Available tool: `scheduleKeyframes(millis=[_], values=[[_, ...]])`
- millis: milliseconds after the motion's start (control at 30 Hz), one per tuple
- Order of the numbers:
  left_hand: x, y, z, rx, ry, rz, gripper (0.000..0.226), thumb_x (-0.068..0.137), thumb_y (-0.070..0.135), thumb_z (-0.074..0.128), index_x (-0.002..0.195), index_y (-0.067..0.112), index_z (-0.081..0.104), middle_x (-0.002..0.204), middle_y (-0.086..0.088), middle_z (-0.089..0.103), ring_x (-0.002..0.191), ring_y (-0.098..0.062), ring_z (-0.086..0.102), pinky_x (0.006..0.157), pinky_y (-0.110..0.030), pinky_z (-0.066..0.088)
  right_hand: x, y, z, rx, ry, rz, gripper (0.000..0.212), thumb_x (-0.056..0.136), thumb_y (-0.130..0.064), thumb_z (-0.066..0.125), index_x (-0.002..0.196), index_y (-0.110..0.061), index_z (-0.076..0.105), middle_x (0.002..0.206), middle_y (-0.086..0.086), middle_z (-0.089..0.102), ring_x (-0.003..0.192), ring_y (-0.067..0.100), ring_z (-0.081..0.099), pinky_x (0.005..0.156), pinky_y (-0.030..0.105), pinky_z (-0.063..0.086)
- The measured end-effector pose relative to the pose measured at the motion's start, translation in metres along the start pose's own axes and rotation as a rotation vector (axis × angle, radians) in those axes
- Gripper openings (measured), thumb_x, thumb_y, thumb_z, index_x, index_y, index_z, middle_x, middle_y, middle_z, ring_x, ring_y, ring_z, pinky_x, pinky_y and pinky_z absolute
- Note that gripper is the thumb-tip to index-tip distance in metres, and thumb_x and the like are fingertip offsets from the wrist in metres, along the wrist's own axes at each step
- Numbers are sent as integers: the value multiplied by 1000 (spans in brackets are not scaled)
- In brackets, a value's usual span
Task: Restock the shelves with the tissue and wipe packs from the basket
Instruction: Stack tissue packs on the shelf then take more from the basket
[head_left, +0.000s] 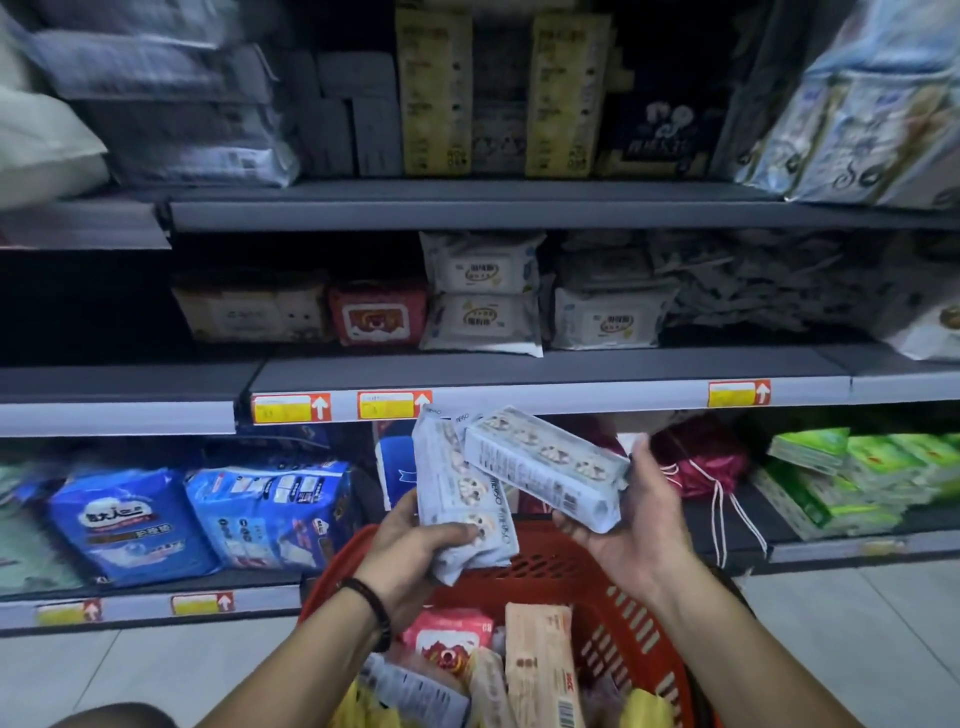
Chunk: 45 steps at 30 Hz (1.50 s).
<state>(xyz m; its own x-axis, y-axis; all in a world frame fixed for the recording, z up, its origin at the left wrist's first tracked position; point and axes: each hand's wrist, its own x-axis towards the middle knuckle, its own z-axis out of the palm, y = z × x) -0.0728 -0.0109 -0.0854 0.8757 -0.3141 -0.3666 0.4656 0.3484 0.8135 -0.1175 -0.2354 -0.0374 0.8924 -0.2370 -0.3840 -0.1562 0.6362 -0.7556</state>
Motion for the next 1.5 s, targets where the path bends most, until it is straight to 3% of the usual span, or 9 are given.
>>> scheduleKeyframes(millis=[100,200,367,567,700,1000,1233,1400,1500], values=[[-4,-3,12,-33,18,79,71,74,-25,70,131,11,48,117,-23,75,107,-44,73,83,-53,61,4,12,5,-106,-33,-38,66,77,-22,80,136,-4,56,118,23,76,94,36,76,77,44,59],[-6,-1,23,-100,9,141,68,77,-21,71,128,15,44,116,-16,77,105,-38,75,81,-52,63,9,25,12,-114,-88,-75,76,67,-3,82,137,-2,52,122,23,75,107,40,75,82,46,62],[-4,6,30,-194,-23,177,56,87,-6,70,130,18,43,125,-11,75,113,-35,73,91,-60,59,16,30,16,-260,-190,-173,113,39,-11,105,138,-6,51,124,19,75,114,41,73,101,59,56],[-4,9,30,-202,-61,223,61,86,-10,69,132,18,41,134,-14,69,122,-38,68,101,-70,50,18,31,14,-392,-135,-211,95,45,-12,96,131,-10,57,113,12,80,105,35,77,100,56,58],[-6,11,30,-173,-89,217,53,92,-5,65,133,21,43,130,-10,72,118,-35,70,95,-71,53,11,31,18,-400,-105,-242,56,65,-14,91,117,-12,71,105,11,82,96,35,79,92,55,61],[-9,21,35,46,29,291,74,74,-2,86,126,30,44,122,-8,75,108,-33,75,84,-66,60,2,24,31,-355,-134,-196,71,60,-14,96,123,-11,64,110,15,80,96,43,78,88,71,58],[-17,58,31,-67,-14,130,50,92,53,62,128,19,66,122,-15,76,107,-37,75,80,-62,61,3,11,27,-482,-130,-333,73,51,-20,95,117,-9,64,104,7,82,99,35,78,84,52,63],[-27,61,34,-256,-68,84,57,90,64,60,130,24,67,127,-16,74,115,-43,70,90,-69,56,-7,1,32,-553,-198,-454,80,50,-24,92,122,-13,58,106,6,80,100,23,77,75,25,60],[-35,61,45,-254,-51,173,55,87,47,70,137,25,61,130,-13,72,117,-39,70,86,-66,58,-18,-3,41,-557,-170,-585,82,64,-17,85,135,-22,44,118,3,71,100,7,73,81,22,57]])
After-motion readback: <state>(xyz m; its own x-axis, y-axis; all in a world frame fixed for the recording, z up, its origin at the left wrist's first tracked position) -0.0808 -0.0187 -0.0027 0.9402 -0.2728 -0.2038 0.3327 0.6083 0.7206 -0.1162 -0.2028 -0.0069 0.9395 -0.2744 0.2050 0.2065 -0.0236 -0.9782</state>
